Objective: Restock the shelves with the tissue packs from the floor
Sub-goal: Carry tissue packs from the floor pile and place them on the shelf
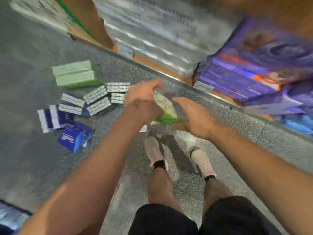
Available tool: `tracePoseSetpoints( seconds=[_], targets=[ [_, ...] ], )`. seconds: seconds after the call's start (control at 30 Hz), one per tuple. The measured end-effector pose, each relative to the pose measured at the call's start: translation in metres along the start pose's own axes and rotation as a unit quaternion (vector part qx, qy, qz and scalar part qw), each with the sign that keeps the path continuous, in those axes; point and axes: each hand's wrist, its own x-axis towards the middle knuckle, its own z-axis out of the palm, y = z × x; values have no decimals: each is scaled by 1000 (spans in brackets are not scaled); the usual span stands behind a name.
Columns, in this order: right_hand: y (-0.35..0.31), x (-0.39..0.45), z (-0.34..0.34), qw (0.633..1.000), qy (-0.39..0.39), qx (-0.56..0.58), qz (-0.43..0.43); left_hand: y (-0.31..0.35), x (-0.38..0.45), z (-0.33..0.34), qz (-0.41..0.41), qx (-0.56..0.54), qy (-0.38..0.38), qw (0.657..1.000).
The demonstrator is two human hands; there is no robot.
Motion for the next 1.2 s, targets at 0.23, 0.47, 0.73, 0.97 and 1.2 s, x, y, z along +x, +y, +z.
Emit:
tracePoseSetpoints(
  seconds=[0.23,0.47,0.73,0.97,1.2],
  targets=[
    [-159,-71,-63,967,121,58,-216,42,-169,-194,-71,-140,173,972],
    [-329,-157,-65,879,118,-7,-461,28,-407,-300,-166,-280,375,868],
    [-580,-302,52,742,122,-76,-654,-45,-695,-334,-248,-269,637,679],
    [-752,-439,220,609,77,-61,-787,-109,-920,-316,-370,-70,738,560],
    [-840,-517,369,541,-104,18,-834,-177,-1052,-292,-444,58,750,488]
  ],
)
